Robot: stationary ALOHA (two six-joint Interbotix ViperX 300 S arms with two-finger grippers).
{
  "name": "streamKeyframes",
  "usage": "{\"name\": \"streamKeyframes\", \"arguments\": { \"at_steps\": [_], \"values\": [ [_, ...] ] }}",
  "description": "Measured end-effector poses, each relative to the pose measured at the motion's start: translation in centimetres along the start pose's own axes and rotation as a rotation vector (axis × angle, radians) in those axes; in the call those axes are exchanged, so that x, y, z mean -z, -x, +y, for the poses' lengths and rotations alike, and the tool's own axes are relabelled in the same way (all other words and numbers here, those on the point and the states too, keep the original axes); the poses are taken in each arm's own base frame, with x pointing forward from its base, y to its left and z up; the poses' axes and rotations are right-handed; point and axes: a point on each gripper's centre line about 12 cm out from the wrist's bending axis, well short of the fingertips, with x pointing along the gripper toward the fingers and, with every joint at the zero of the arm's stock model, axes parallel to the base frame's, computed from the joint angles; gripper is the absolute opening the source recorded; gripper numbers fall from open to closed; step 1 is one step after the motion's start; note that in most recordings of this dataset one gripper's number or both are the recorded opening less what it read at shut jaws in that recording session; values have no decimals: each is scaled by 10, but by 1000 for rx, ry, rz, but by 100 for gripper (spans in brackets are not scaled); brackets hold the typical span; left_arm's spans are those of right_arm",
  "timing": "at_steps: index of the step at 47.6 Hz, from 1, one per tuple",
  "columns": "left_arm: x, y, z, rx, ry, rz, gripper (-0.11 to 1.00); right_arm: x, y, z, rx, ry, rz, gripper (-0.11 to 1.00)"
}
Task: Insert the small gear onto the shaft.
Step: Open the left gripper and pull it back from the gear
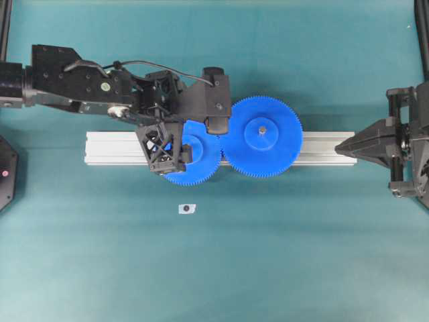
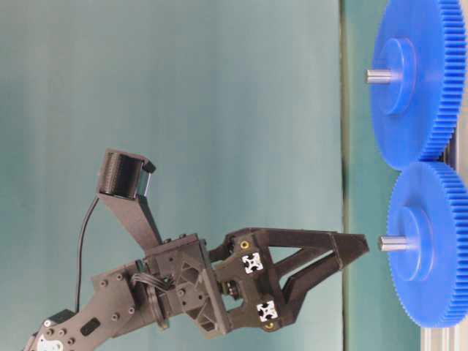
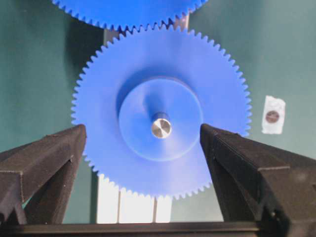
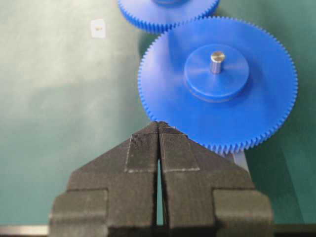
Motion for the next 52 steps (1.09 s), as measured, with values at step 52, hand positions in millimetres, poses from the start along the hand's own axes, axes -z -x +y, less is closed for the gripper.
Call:
{"name": "streamKeyframes", "arguments": {
  "at_steps": [52],
  "values": [
    [-8, 75, -28, 33, -61, -131, 89, -1, 1, 0, -2, 1, -6, -1]
  ]
}}
